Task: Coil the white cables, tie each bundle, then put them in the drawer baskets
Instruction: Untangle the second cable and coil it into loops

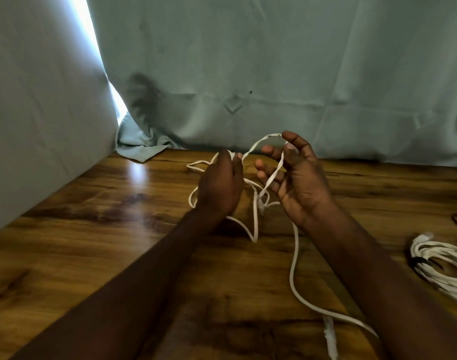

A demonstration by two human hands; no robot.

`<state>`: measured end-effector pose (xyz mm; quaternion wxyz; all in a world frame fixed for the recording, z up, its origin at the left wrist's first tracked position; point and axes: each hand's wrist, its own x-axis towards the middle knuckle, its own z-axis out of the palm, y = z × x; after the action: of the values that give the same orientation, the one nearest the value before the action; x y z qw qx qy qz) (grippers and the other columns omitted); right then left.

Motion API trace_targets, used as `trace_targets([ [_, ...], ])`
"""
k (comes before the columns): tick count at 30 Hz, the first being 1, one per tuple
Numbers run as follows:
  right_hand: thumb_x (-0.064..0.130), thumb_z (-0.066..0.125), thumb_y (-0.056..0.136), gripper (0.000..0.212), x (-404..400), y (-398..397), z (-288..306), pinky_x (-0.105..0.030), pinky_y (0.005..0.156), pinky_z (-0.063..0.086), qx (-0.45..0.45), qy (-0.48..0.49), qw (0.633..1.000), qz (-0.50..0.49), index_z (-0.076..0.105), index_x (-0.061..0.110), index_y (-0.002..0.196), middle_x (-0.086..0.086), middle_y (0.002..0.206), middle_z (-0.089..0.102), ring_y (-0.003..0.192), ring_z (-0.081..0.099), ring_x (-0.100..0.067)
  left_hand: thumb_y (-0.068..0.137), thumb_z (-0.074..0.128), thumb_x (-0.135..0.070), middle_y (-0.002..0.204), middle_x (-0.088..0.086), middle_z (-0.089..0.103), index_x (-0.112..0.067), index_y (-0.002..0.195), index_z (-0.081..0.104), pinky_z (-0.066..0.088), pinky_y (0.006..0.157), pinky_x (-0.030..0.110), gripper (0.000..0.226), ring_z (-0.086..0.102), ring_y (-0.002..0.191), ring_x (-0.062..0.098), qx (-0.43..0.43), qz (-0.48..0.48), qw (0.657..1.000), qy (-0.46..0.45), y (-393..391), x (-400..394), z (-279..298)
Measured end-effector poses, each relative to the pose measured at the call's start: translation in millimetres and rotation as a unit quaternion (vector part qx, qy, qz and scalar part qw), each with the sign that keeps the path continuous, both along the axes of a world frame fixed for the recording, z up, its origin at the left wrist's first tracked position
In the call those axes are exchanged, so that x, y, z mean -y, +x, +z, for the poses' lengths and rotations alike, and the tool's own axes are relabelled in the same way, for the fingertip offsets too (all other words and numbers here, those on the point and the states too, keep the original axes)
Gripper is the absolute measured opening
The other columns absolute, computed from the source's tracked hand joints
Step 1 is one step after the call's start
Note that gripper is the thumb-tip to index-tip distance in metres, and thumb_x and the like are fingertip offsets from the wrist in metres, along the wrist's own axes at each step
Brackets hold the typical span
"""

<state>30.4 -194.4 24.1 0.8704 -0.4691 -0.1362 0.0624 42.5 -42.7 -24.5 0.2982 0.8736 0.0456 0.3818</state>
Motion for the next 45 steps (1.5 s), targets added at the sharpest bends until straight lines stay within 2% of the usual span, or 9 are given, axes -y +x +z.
trace_targets([
  [10,-0.024,0.060,0.069,0.052,49.4,29.5,18.6,-0.018,0.027,0.029,-0.168,0.179,0.932,0.265,0.057,0.000,0.115,-0.015,0.088,0.065,0.031,0.048,-0.006,0.108,0.037,-0.035,0.108,0.017,0.068,-0.007,0.120,0.051,0.045,0.073,0.043,0.033,0.066,0.100,0.040,-0.086,0.141,0.975,0.147,16.6,-51.0,-12.9],
  [13,-0.022,0.071,0.065,0.055,52.9,28.5,19.0,-0.025,0.046,0.055,-0.125,0.249,0.931,0.234,0.064,-0.003,0.116,-0.023,0.117,0.067,0.066,0.075,-0.023,0.109,0.034,-0.038,0.107,0.018,0.069,-0.007,0.122,0.052,0.047,0.075,0.044,0.038,0.067,0.099,0.040,-0.094,0.147,0.974,0.146,19.3,-52.8,-14.6],
  [16,0.002,0.057,0.096,0.045,42.5,17.6,17.6,-0.051,0.086,0.062,0.020,0.063,0.987,0.149,0.059,0.020,0.137,-0.010,0.140,0.065,0.113,0.073,-0.037,0.109,0.033,-0.037,0.103,0.019,0.068,-0.007,0.118,0.050,0.047,0.075,0.044,0.036,0.066,0.096,0.042,-0.072,0.120,0.983,0.122,19.9,-51.4,-13.8],
  [22,0.011,0.044,0.108,0.019,35.4,18.9,15.6,-0.014,0.034,0.035,0.037,-0.014,0.998,0.052,0.061,0.014,0.117,-0.003,0.084,0.064,0.035,0.041,0.000,0.109,0.035,-0.035,0.107,0.021,0.065,-0.004,0.108,0.056,0.047,0.081,0.047,0.037,0.061,0.101,0.043,0.004,0.186,0.982,-0.025,11.8,-73.8,-4.1],
  [27,0.027,0.047,0.107,0.023,62.3,26.6,14.9,-0.016,0.059,0.050,0.016,0.198,0.965,0.172,0.064,0.015,0.118,-0.011,0.134,0.066,0.064,0.062,-0.004,0.109,0.034,-0.034,0.110,0.020,0.065,-0.004,0.110,0.058,0.048,0.085,0.046,0.038,0.061,0.106,0.041,-0.019,0.185,0.983,0.006,11.1,-73.8,-1.8],
  [30,0.005,0.047,0.104,0.049,49.0,21.8,10.8,-0.046,0.094,0.056,0.148,0.060,0.982,0.101,0.047,0.029,0.146,-0.003,0.156,0.053,0.116,0.068,-0.032,0.109,0.034,-0.034,0.110,0.020,0.065,-0.005,0.110,0.058,0.047,0.084,0.046,0.038,0.061,0.106,0.040,-0.032,0.179,0.983,0.013,13.0,-73.0,-3.0],
  [34,0.006,0.046,0.109,0.046,27.4,7.2,4.3,-0.033,0.053,0.059,0.229,-0.184,0.955,-0.048,0.050,0.031,0.147,-0.001,0.126,0.074,0.074,0.076,-0.030,0.109,0.036,-0.032,0.107,0.020,0.065,-0.005,0.104,0.056,0.045,0.080,0.046,0.035,0.061,0.103,0.042,-0.007,0.182,0.983,-0.030,10.6,-76.3,-4.5],
  [38,-0.007,0.054,0.101,0.068,21.2,9.6,-8.9,-0.049,0.076,0.064,0.279,-0.320,0.903,-0.067,0.045,0.040,0.150,0.001,0.126,0.071,0.090,0.076,-0.027,0.109,0.035,-0.034,0.111,0.024,0.066,-0.003,0.108,0.055,0.044,0.082,0.045,0.037,0.061,0.106,0.044,-0.015,0.157,0.985,-0.075,10.2,-68.7,0.6],
  [45,0.006,0.086,0.081,0.120,-2.5,7.1,-28.9,-0.016,0.070,0.057,0.284,-0.313,0.902,-0.087,0.005,0.033,0.164,-0.002,0.114,0.073,0.086,0.075,-0.011,0.110,0.037,-0.036,0.114,0.028,0.066,0.001,0.109,0.057,0.042,0.085,0.045,0.042,0.059,0.111,0.045,-0.035,0.062,0.986,-0.148,8.0,-37.4,15.3],
])
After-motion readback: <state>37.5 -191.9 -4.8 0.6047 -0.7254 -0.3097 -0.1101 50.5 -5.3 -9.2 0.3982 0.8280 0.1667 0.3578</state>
